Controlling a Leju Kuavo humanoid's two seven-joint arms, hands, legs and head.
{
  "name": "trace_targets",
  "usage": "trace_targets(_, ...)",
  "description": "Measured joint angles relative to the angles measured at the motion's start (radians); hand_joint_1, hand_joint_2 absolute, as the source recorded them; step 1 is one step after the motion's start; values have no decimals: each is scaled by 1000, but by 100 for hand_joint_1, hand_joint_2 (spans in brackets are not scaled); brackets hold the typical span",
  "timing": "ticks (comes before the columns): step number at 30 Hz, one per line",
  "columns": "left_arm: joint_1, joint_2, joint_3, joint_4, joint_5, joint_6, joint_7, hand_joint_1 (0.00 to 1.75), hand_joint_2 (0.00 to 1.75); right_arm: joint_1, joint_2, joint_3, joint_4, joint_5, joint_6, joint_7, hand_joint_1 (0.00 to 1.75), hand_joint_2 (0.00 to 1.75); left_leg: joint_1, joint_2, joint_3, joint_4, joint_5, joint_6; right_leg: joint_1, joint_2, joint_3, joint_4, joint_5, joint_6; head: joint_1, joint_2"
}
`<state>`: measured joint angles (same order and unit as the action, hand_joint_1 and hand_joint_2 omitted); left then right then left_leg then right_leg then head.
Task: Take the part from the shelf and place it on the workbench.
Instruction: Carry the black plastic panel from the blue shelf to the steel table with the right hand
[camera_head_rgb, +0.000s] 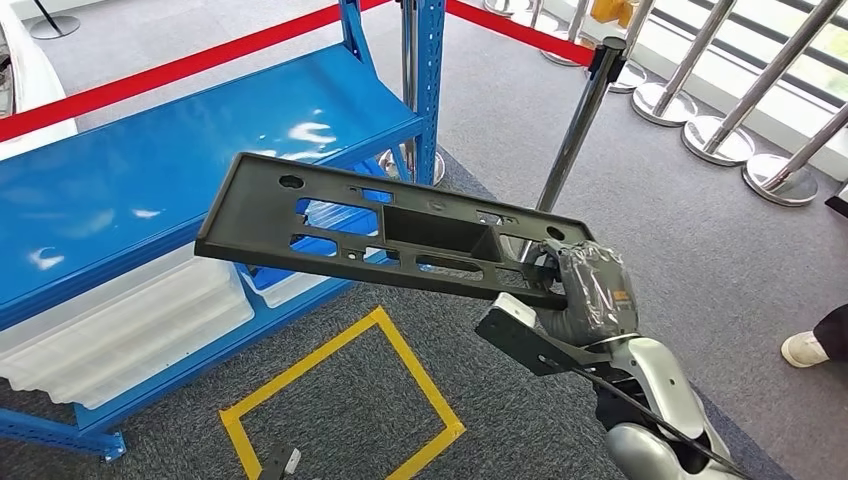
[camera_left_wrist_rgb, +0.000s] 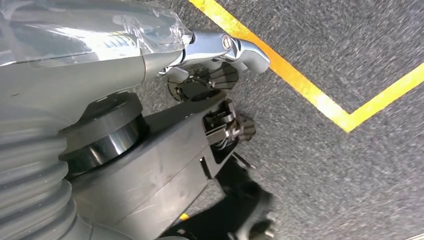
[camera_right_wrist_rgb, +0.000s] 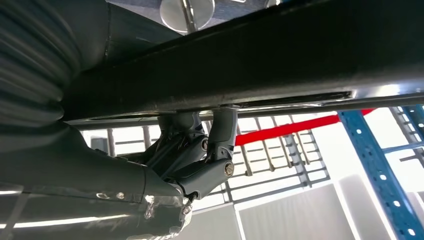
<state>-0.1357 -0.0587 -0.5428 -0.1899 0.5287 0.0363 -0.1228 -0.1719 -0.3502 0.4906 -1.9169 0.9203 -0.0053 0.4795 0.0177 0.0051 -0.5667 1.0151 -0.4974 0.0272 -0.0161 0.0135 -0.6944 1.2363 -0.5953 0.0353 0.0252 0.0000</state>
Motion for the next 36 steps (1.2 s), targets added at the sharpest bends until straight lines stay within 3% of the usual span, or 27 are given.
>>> trace_targets(1,1,0,0,0,0,0,0,0,175,2,0,0,0,0,0,0,175,175,0,8,0,0,-1,0,-1,-3,-23,49,-14,2,5,0)
trace_targets(2,1,0,0,0,0,0,0,0,175,3,0,0,0,0,0,0,175,175,-1,15,0,0,-1,0,-2,-5,-31,65,-10,3,8,0)
trace_targets(3,1,0,0,0,0,0,0,0,175,3,0,0,0,0,0,0,175,175,-1,21,2,1,-2,0,-3,-8,-18,40,12,4,13,0)
trace_targets(5,0,0,0,0,0,0,0,0,175,3,0,0,0,0,0,0,175,175,-1,30,6,1,-6,-5,-2,-28,51,-96,77,1,22,0)
trace_targets(7,0,0,0,0,0,0,0,0,175,2,0,-2,0,0,0,0,175,175,-5,37,9,3,-10,-14,3,-47,99,-198,109,-6,32,0)
trace_targets(11,-1,0,0,0,0,0,0,0,175,2,1,-5,0,0,-1,-1,175,175,-6,43,10,8,-20,-36,8,-31,102,-218,114,-27,32,0)
trace_targets(13,-1,0,0,0,2,0,0,0,175,1,3,-6,0,-1,-3,-4,175,175,-3,25,-13,71,-63,-44,5,-23,105,-224,118,-40,25,0)
trace_targets(15,2,0,0,0,4,0,0,0,175,0,5,-6,0,-12,-9,-13,175,175,-3,8,-69,197,-125,-47,7,-13,105,-224,118,-48,12,0)
trace_targets(16,4,0,0,0,4,0,-1,0,175,1,6,-6,0,-23,-14,-21,175,175,-3,5,-97,254,-145,-47,9,-7,105,-224,118,-50,7,0)
trace_targets(17,6,0,0,0,4,-1,-1,0,175,2,7,-6,0,-37,-20,-30,175,175,-3,4,-111,282,-145,-46,10,1,105,-223,118,-50,2,0)
trace_targets(18,7,0,0,0,3,-1,-1,0,175,3,8,-6,0,-48,-27,-38,175,175,-4,3,-108,271,-127,-44,10,9,106,-222,118,-50,-2,0)
trace_targets(20,7,0,0,0,2,-3,-1,0,175,3,10,-6,0,-59,-36,-46,175,175,-3,-9,-59,154,-53,-37,10,25,108,-220,115,-48,-13,0)
trace_targets(22,7,1,0,0,1,-4,-1,0,175,2,12,-6,0,-61,-40,-46,175,175,-2,-33,-14,43,-9,-31,11,39,105,-213,113,-41,-20,0)
trace_targets(23,7,2,0,0,0,-4,-1,0,175,2,12,-6,0,-61,-41,-46,175,175,-4,-42,-6,21,-6,-29,10,45,101,-211,113,-36,-22,0)
trace_targets(25,5,4,0,0,-2,-4,-2,0,175,3,12,-6,0,-61,-41,-46,175,175,-7,-37,-5,13,-6,-22,7,56,96,-212,116,-24,-23,0)
trace_targets(27,1,5,0,0,-4,-4,-2,0,175,2,12,-6,0,-61,-42,-45,175,175,-4,-24,-2,3,1,-10,5,44,90,-196,103,-13,-21,0)
trace_targets(29,-2,5,-1,0,-5,-5,-2,0,175,1,12,-7,0,-61,-43,-43,175,175,-1,-9,1,-3,4,-1,3,16,52,-110,52,-4,-9,0)
trace_targets(31,0,5,-1,0,-6,-8,-2,0,175,2,12,-6,0,-61,-43,-40,175,175,-2,5,1,-3,3,2,-1,0,-9,18,-4,4,2,0)
trace_targets(32,0,5,-1,0,-6,-8,-2,0,175,3,12,-6,0,-61,-44,-38,175,175,-2,13,1,-3,3,2,-3,-3,-27,56,-12,7,5,0)
trace_targets(33,0,5,-1,0,-5,-8,-2,0,175,4,12,-6,0,-61,-44,-37,175,175,-2,19,1,-3,2,1,-5,-5,-27,56,0,9,9,0)
trace_targets(34,0,5,-1,0,-5,-8,-2,0,175,4,12,-6,0,-61,-44,-36,175,175,-1,25,3,-2,1,-1,-7,-8,-7,17,29,11,13,0)
trace_targets(36,0,5,-1,0,-3,-8,-2,0,175,2,12,-6,0,-61,-44,-36,175,175,-1,35,7,-1,-4,-8,-7,-31,62,-121,92,10,23,0)
